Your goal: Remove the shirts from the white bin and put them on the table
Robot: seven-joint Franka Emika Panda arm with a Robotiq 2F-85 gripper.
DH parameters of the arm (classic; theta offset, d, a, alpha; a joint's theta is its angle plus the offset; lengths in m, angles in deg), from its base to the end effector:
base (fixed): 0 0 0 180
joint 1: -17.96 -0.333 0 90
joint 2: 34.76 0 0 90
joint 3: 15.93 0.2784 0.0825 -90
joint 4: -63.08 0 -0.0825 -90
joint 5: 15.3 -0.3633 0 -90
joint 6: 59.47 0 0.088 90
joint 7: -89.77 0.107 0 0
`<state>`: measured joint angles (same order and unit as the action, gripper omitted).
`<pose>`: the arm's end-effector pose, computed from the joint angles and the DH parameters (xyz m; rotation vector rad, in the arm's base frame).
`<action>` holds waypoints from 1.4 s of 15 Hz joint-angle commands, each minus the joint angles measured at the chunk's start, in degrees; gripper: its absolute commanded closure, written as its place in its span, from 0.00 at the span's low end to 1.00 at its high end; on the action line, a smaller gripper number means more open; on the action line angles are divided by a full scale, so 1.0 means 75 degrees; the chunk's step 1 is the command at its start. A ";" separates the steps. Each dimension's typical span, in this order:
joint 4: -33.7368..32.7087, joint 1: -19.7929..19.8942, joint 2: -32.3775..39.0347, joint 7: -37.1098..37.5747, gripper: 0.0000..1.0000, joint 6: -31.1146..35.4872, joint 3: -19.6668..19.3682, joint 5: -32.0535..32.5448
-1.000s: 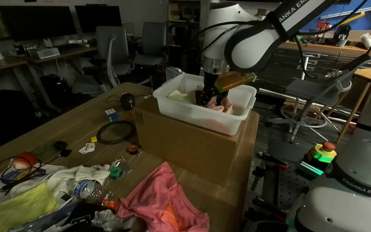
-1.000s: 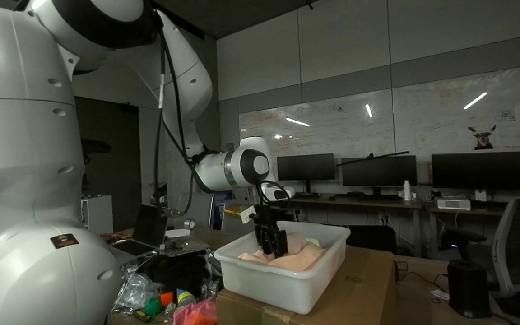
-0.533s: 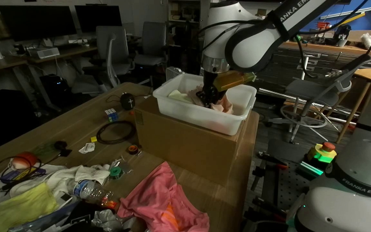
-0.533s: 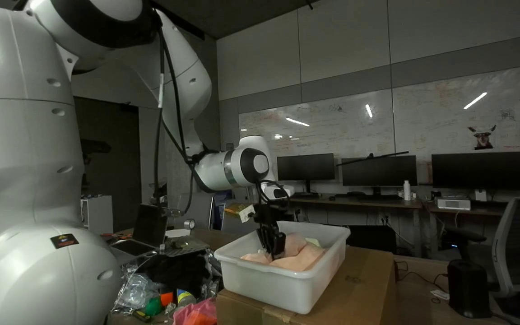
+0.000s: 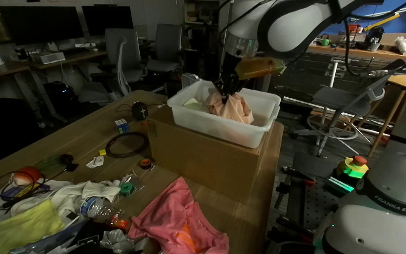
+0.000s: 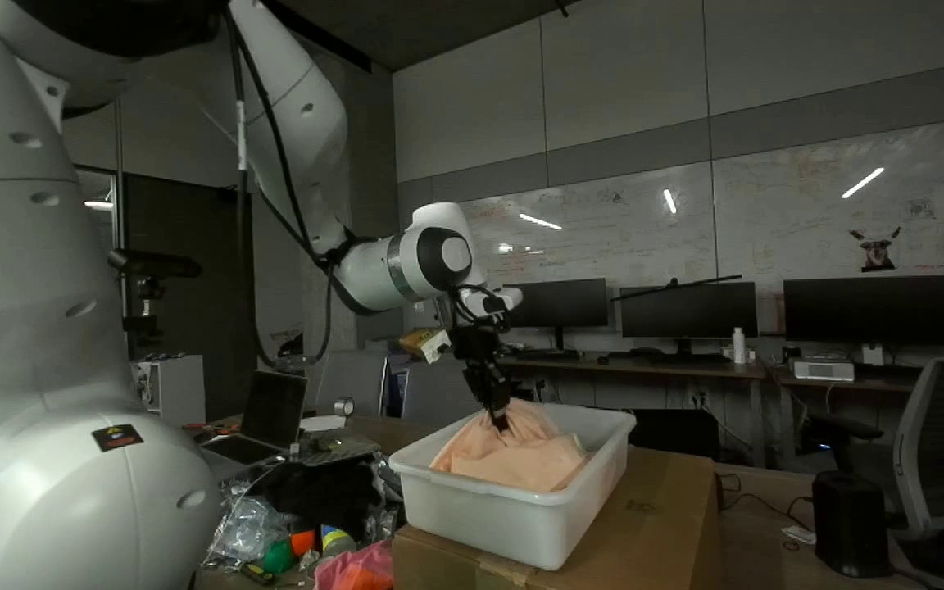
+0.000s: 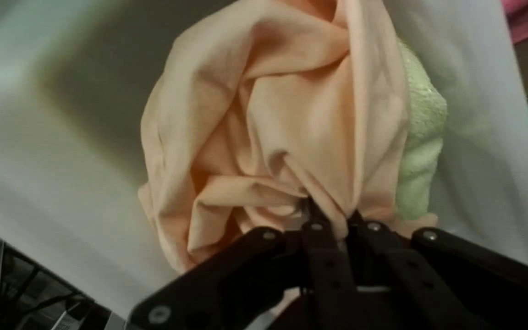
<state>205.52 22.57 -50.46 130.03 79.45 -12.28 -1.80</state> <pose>0.4532 -0.0087 0.3860 2.8908 -0.8287 0.3952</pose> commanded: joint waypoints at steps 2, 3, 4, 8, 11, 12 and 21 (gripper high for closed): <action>0.0211 0.0144 -0.1462 0.0634 0.97 0.0257 0.0310 -0.0038; 0.0202 0.0162 -0.1697 0.0734 0.97 0.0328 0.0366 -0.0080; 0.0190 0.0175 -0.1926 0.0838 0.97 0.0415 0.0414 -0.0147; 0.0191 0.0218 -0.2692 0.1155 0.97 0.0925 0.0615 -0.0448; 0.0166 0.0228 -0.3087 0.1254 0.97 0.1259 0.0789 -0.0698; 0.0115 0.0201 -0.3131 0.1169 0.97 0.1253 0.0848 -0.0771; -0.0811 -0.0992 -0.1973 0.0317 0.97 -0.0202 0.2582 -0.0832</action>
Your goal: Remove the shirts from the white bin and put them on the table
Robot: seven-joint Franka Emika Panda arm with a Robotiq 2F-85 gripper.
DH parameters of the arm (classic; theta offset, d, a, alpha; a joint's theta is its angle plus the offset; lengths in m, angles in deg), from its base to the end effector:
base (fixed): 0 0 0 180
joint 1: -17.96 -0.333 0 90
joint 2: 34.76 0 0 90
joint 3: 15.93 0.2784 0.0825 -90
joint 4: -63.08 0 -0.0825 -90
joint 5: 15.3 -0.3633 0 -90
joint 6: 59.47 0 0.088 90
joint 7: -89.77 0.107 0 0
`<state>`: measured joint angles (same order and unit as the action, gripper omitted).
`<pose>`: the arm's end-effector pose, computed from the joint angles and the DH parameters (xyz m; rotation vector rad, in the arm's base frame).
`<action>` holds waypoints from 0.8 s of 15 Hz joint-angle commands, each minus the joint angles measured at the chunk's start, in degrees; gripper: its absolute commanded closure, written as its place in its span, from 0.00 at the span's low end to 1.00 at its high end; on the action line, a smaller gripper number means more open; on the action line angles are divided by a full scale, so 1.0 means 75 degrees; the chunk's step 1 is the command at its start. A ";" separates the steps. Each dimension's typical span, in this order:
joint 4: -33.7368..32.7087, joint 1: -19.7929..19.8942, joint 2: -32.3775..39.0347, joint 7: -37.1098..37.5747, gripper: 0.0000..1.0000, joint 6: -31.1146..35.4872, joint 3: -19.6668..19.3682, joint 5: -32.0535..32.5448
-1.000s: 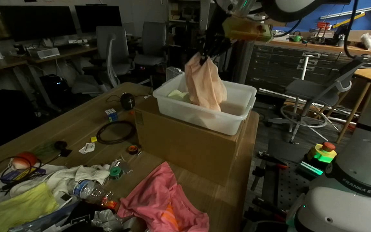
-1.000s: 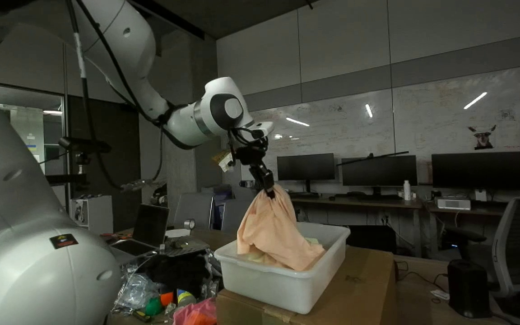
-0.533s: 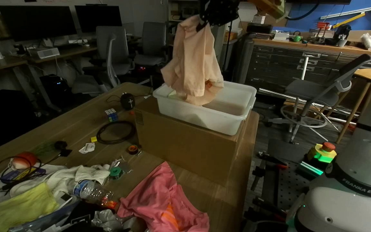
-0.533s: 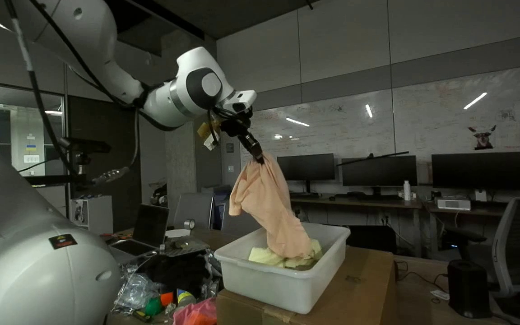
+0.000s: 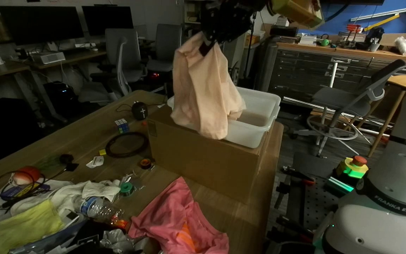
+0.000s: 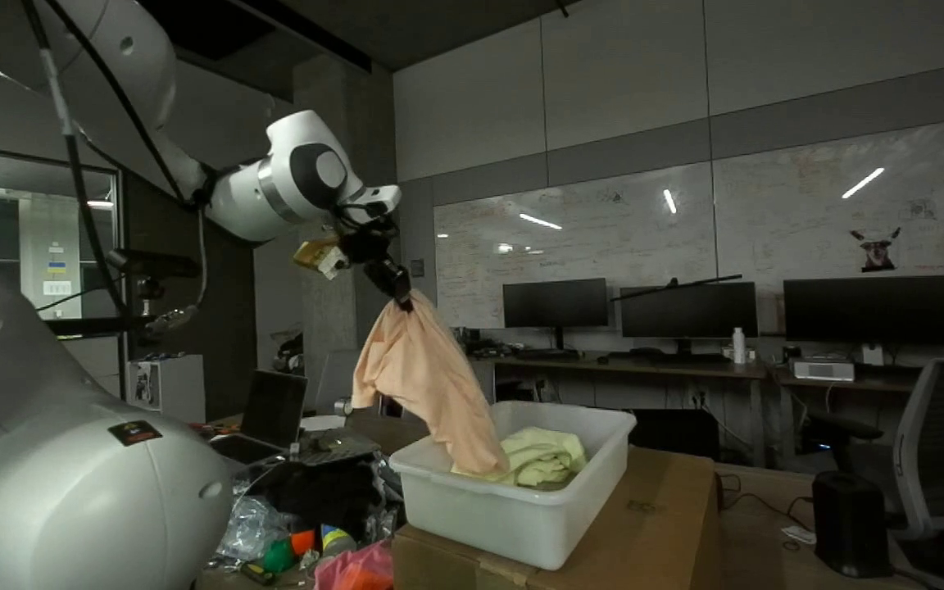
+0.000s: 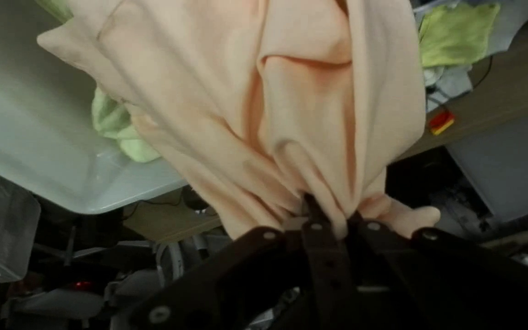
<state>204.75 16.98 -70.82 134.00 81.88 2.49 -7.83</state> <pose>0.3872 0.1522 0.5389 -2.8858 0.5201 -0.9982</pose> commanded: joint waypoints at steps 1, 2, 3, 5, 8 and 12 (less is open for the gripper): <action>-0.0906 -0.0395 0.0971 -0.0314 0.97 -0.0722 0.0782 0.0005; -0.1108 -0.0501 0.1266 -0.0390 0.98 -0.0878 0.0960 0.0070; -0.1304 -0.0589 0.1570 -0.0502 0.98 -0.1025 0.1089 0.0152; -0.1649 -0.0849 0.2104 -0.0948 0.97 -0.1265 0.1136 0.0138; -0.2122 -0.1123 0.2823 -0.1742 0.97 -0.1701 0.1107 0.0209; -0.2591 -0.1367 0.3459 -0.2584 0.97 -0.2109 0.0979 0.0217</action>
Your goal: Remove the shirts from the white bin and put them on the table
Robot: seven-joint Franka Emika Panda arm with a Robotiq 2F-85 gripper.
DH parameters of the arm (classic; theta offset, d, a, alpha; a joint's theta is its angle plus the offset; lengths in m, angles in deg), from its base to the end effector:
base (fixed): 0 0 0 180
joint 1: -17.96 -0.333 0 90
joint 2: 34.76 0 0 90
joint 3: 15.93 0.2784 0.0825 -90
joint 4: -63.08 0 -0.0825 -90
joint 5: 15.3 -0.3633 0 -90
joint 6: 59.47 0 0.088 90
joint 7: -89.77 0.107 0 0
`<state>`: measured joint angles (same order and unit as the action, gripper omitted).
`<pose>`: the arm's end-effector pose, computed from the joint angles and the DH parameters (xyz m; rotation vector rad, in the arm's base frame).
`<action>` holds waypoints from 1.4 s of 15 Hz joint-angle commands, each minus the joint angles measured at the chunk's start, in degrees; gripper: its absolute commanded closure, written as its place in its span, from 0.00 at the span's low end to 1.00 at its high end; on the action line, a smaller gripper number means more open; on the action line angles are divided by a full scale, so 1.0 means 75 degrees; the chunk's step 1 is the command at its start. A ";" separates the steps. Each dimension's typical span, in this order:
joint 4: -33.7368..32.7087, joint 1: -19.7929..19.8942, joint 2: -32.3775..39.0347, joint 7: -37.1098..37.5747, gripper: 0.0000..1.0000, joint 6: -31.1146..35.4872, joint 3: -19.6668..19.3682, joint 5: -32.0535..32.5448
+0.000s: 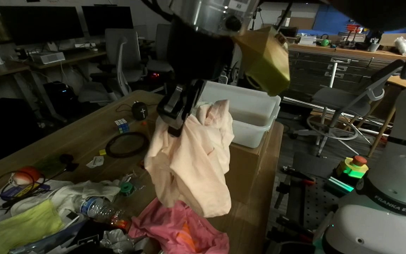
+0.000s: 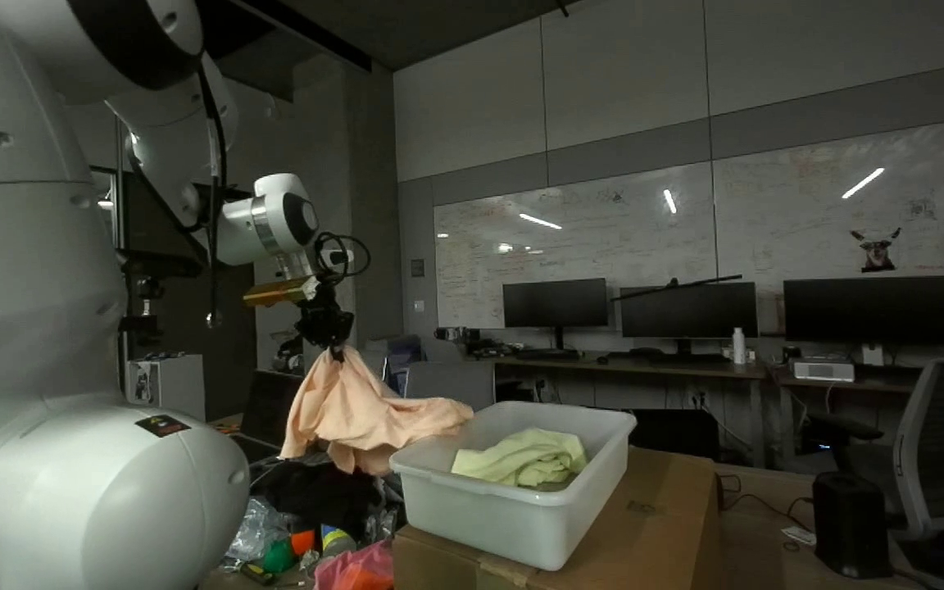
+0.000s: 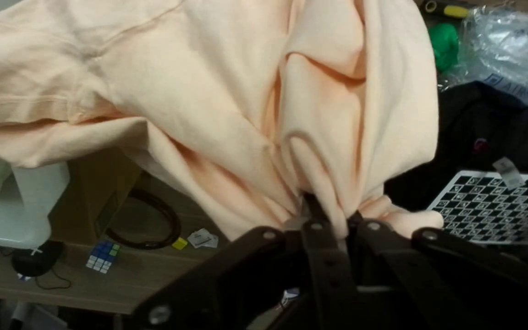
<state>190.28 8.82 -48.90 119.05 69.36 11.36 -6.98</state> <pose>0.3966 0.2983 0.4645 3.0164 0.3083 0.5085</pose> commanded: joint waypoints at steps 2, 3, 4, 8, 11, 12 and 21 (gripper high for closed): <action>-0.0872 -0.0360 0.0828 -0.0805 0.98 -0.0658 -0.0262 0.0224; -0.0972 -0.0398 0.0924 -0.0949 0.65 -0.0834 -0.0318 0.0234; -0.1015 -0.0423 0.0995 -0.1042 0.64 -0.0934 -0.0369 0.0276; -0.1011 -0.0431 0.1001 -0.1283 0.37 -0.1181 -0.0684 0.0384; -0.0836 -0.0327 0.0826 -0.1087 0.12 -0.1232 -0.0950 0.0542; -0.0773 -0.0284 0.0772 -0.0964 0.06 -0.1215 -0.1049 0.0608; -0.0353 0.0638 0.0008 -0.0726 0.00 -0.1063 -0.2405 0.0454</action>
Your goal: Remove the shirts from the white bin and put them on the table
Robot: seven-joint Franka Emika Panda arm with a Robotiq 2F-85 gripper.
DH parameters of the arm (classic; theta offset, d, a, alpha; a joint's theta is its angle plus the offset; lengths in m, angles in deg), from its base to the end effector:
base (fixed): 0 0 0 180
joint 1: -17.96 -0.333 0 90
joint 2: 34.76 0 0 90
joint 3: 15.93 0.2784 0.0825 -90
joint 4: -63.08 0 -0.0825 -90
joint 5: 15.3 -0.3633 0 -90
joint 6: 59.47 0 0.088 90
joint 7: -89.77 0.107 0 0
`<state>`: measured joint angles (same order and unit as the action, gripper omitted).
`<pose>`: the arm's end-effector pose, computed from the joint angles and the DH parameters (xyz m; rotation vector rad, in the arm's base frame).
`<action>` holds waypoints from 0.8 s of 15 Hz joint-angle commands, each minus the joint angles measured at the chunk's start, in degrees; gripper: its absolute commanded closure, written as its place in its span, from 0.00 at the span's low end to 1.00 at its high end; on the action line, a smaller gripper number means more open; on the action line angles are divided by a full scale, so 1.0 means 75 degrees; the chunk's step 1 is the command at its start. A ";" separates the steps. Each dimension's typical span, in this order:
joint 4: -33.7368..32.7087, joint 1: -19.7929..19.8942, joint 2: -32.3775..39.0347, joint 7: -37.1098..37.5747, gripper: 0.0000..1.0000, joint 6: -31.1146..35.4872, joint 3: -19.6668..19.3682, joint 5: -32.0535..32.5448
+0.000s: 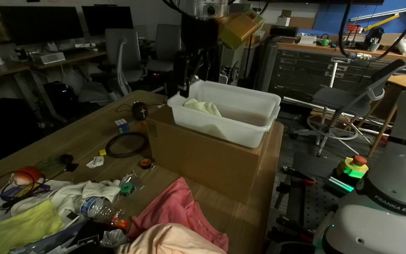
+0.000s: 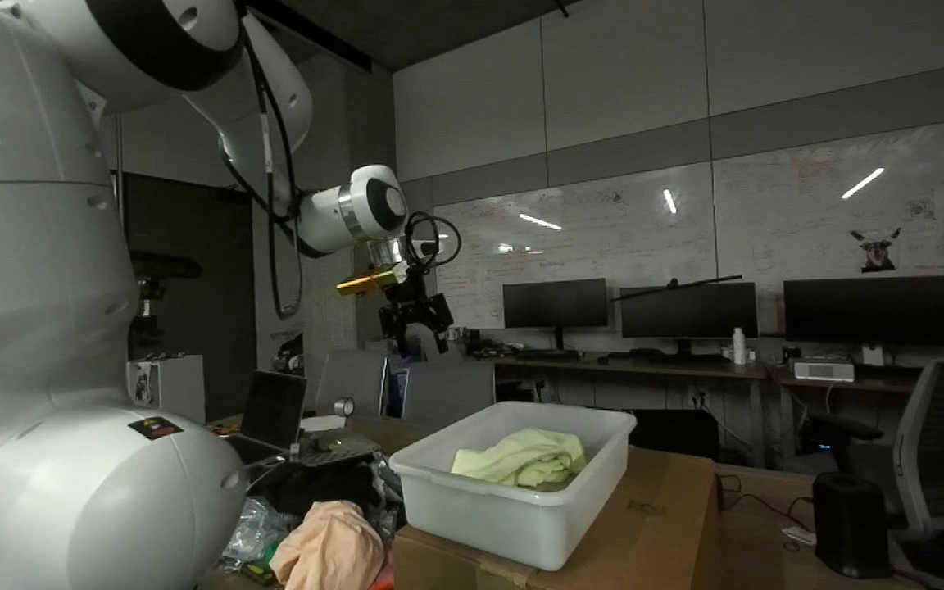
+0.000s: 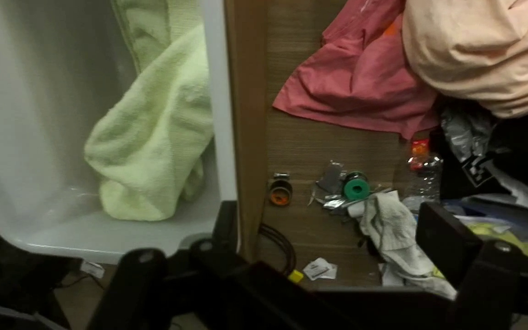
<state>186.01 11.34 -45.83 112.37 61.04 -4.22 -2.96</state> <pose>0.4762 0.1507 0.4702 2.9571 0.0308 0.3219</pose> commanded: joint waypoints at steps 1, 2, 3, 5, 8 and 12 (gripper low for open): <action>0.0248 0.0435 -0.0430 0.0189 0.00 0.0069 -0.0463 -0.0095; 0.0292 0.0564 -0.0464 0.0187 0.00 0.0086 -0.0594 -0.0117; 0.0318 0.0683 -0.0471 0.0188 0.00 0.0075 -0.0719 -0.0153; 0.0352 0.0881 -0.0388 0.0151 0.00 0.0087 -0.0929 -0.0198; 0.0379 0.1061 -0.0169 0.0033 0.00 0.0088 -0.1172 -0.0383; 0.0323 0.1116 0.0264 -0.0310 0.00 -0.0026 -0.1393 -0.0841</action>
<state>189.44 19.50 -45.96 112.26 61.11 -13.87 -6.57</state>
